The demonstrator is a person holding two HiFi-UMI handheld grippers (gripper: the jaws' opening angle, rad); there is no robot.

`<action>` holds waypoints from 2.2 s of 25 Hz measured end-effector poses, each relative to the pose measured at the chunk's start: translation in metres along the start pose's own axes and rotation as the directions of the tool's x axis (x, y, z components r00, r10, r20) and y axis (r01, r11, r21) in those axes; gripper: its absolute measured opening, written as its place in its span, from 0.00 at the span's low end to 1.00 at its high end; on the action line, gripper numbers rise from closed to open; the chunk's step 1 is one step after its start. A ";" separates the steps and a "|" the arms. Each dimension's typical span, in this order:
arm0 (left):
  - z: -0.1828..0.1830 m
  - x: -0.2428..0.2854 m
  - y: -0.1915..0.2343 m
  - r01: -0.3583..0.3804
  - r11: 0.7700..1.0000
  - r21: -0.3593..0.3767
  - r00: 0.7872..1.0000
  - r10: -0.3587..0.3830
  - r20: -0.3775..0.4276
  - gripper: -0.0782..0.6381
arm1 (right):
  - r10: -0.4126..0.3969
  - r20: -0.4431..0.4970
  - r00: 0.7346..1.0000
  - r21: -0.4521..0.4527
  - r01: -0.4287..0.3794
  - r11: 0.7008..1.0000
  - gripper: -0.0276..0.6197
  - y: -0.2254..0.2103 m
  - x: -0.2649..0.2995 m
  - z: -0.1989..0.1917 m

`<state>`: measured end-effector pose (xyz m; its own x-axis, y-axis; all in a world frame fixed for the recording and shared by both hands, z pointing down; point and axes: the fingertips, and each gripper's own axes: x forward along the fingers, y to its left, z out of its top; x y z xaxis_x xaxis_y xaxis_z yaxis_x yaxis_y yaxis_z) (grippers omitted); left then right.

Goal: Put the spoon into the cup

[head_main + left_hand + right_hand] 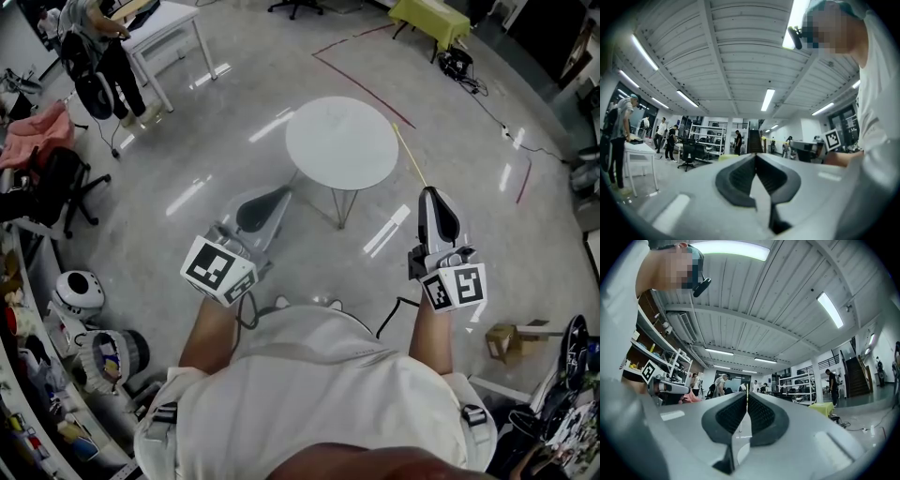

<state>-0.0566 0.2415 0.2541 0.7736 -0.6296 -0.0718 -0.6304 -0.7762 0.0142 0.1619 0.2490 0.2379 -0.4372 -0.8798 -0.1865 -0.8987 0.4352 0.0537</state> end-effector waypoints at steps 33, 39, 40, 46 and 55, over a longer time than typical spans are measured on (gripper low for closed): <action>-0.025 -0.033 0.122 -0.004 0.999 -0.042 1.000 0.004 0.000 0.11 | 0.083 -0.048 0.995 -0.022 -0.084 0.996 0.06 0.071 0.122 -0.038; -0.025 0.019 0.144 -0.022 0.999 -0.027 1.000 0.022 -0.004 0.11 | 0.101 -0.029 0.995 -0.010 -0.101 0.995 0.06 0.025 0.156 -0.045; -0.025 0.029 0.146 -0.019 1.000 -0.024 1.000 0.019 -0.008 0.11 | 0.102 -0.026 0.994 -0.006 -0.102 0.995 0.06 0.015 0.162 -0.046; -0.018 0.097 0.161 -0.041 0.999 0.009 0.999 0.041 -0.015 0.11 | 0.131 -0.022 0.991 0.019 -0.131 0.991 0.06 -0.049 0.196 -0.052; -0.020 0.194 0.167 -0.092 0.996 0.021 0.995 0.093 -0.038 0.11 | 0.173 -0.010 0.985 0.055 -0.172 0.984 0.06 -0.148 0.229 -0.065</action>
<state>-0.0100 -0.0109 0.2628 0.7136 -0.6998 -0.0324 -0.7002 -0.7139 -0.0006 0.1924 -0.0290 0.2512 -0.5862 -0.7934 -0.1642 -0.8069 0.5898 0.0309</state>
